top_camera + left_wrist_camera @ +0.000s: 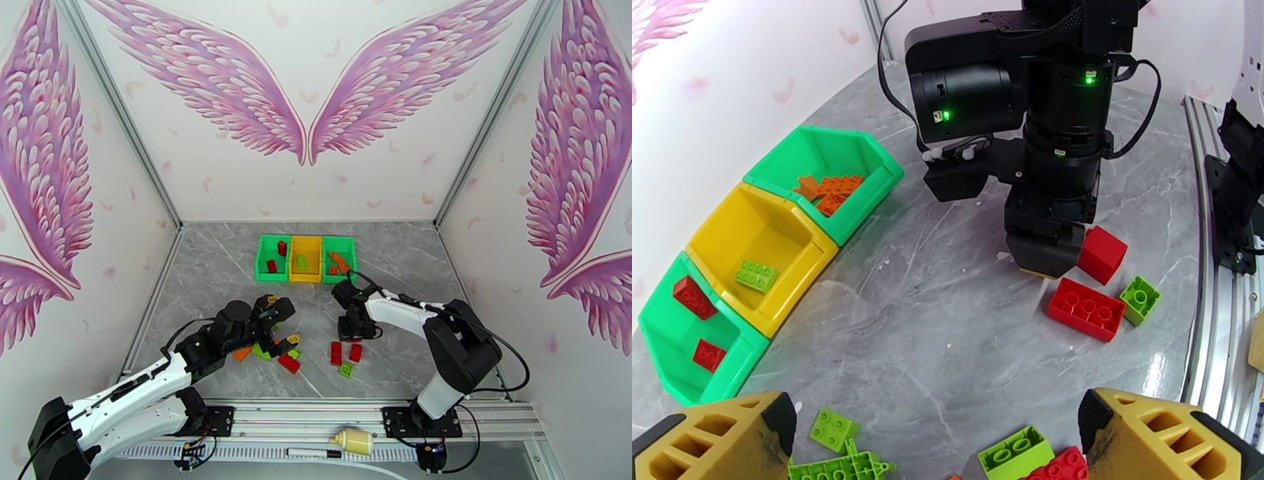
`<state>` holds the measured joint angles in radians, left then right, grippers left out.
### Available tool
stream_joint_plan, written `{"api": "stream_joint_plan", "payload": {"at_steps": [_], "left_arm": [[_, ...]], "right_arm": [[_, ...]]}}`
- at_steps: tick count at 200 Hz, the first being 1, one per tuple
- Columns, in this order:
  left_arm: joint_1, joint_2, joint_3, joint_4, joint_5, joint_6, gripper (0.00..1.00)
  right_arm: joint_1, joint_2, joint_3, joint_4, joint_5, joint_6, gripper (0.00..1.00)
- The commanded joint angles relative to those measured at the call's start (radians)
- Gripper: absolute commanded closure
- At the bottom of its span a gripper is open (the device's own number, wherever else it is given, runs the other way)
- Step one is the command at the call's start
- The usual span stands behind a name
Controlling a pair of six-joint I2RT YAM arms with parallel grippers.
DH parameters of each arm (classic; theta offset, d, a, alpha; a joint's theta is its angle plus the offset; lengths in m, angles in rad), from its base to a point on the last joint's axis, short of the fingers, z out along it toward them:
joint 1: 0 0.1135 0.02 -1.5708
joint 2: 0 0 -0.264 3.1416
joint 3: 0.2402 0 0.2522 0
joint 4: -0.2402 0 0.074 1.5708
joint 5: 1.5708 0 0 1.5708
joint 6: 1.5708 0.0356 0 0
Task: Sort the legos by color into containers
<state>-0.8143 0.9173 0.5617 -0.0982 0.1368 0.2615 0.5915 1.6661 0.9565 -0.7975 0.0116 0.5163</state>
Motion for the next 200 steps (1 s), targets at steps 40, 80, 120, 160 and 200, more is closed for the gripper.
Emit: {"api": "stream_joint_plan", "payload": {"at_steps": [40, 80, 120, 160, 200], "left_arm": [[-0.005, -0.044, -0.020, 0.008, -0.065, -0.068, 0.01], [-0.004, -0.109, -0.047, 0.019, -0.166, -0.143, 0.01], [-0.004, -0.113, -0.040, 0.041, -0.218, -0.182, 0.01], [-0.004, -0.115, -0.052, 0.098, -0.333, -0.261, 0.01], [-0.002, -0.114, -0.069, 0.146, -0.426, -0.298, 0.01]], "right_arm": [[-0.005, -0.089, 0.073, 0.018, -0.033, -0.089, 0.52], [0.004, -0.085, 0.195, 0.110, -0.065, -0.222, 0.51], [0.012, -0.001, 0.338, 0.253, -0.075, -0.285, 0.53], [0.020, 0.138, 0.511, 0.354, -0.082, -0.314, 0.53], [0.033, 0.281, 0.650, 0.481, -0.117, -0.341, 0.55]]}}
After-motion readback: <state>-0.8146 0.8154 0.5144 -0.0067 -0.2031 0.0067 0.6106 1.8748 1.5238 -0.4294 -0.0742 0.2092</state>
